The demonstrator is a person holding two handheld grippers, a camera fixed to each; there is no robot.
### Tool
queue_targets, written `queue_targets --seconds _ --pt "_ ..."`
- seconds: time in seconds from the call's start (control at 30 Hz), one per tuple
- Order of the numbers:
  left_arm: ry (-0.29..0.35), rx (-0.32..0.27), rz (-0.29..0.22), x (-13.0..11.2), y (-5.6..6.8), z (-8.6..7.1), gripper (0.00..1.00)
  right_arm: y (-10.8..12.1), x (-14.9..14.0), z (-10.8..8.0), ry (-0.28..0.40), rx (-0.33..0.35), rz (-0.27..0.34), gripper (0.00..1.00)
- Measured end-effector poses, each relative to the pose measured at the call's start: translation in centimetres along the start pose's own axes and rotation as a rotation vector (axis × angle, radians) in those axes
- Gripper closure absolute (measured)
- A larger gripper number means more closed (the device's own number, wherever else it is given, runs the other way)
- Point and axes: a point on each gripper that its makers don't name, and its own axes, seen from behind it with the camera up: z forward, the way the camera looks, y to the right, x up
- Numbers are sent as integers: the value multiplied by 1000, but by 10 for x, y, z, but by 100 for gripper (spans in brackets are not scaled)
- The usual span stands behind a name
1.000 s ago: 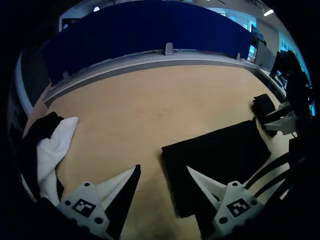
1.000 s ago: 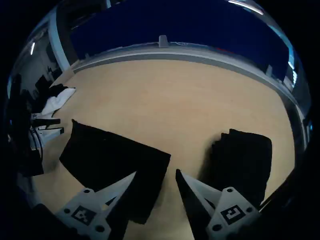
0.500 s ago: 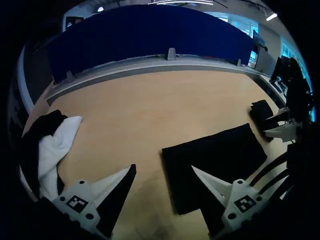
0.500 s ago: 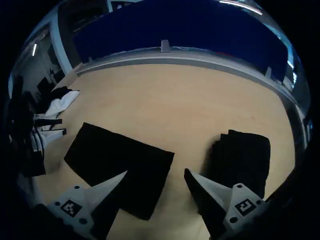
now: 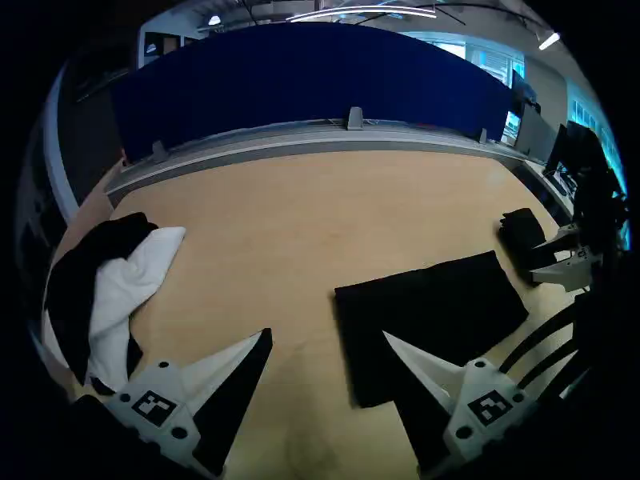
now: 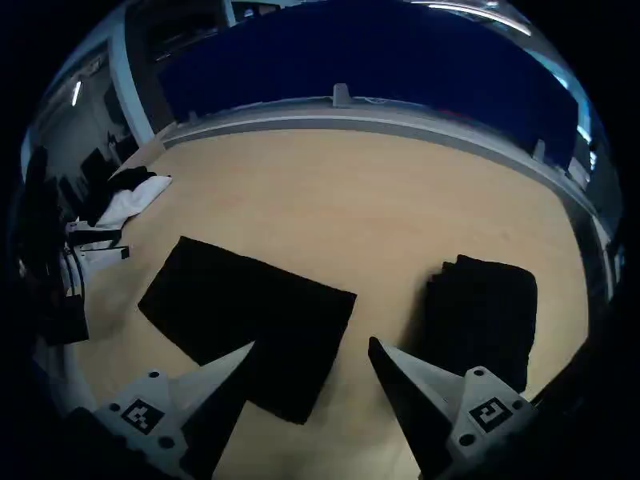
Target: Fold towel
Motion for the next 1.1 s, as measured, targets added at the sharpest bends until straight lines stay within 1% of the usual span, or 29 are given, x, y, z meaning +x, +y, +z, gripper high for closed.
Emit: queue_targets --seconds 0.27,0.47,0.6,0.7,0.9,1.1 --pt "0 36 -47 -22 -11 -32 8 -10 -19 -5 -30 43 -63 0" --pt "-11 63 -82 -45 -17 -57 8 -20 -34 -8 -60 88 -131 0" --pt "-19 80 -91 -62 -19 -72 8 -23 -44 -10 -82 107 -174 0" --pt "-27 89 -90 -73 -20 -82 8 -25 -51 -12 -97 118 -195 0" --pt "-38 98 -93 -89 -20 -97 8 -28 -57 -14 -112 130 -212 0" --pt "-40 107 -107 -95 -23 -105 8 -28 -61 -14 -125 137 -232 0"
